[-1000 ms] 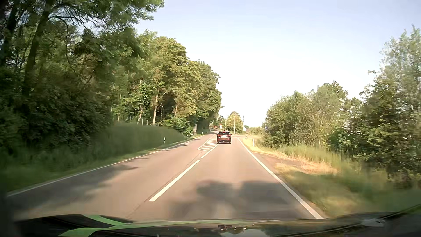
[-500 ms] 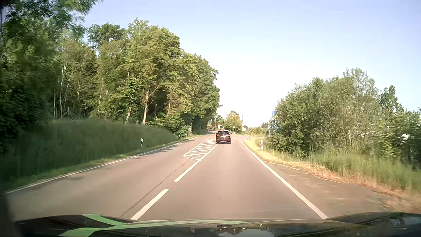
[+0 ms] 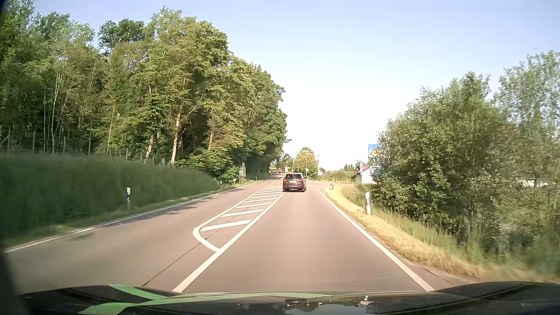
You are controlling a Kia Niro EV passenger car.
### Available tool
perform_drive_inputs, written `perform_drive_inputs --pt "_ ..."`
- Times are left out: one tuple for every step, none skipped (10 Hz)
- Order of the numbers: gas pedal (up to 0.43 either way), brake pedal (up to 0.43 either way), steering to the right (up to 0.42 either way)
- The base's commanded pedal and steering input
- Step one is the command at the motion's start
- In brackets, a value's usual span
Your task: Follow the waypoints while adhering to traffic rules and regulations
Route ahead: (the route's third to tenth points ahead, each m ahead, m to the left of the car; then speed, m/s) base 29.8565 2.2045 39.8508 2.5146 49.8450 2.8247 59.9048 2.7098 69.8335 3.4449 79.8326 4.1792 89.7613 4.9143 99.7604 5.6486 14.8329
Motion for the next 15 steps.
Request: perform_drive_inputs --pt "0.000 0.000 0.010" --pt "0.000 0.000 0.009" --pt "0.000 0.000 0.003" --pt "0.000 0.000 0.000" --pt "0.000 0.000 0.000" --pt "0.000 0.000 0.000" --pt "0.000 0.000 0.000" --pt "0.000 0.000 0.000" --pt "0.000 0.000 0.000" --pt "0.047 0.000 0.000" --pt "0.067 0.000 0.000" --pt "0.098 0.000 -0.001" --pt "0.118 0.000 -0.002" --pt "0.130 0.000 -0.005" --pt "0.150 0.000 -0.007"
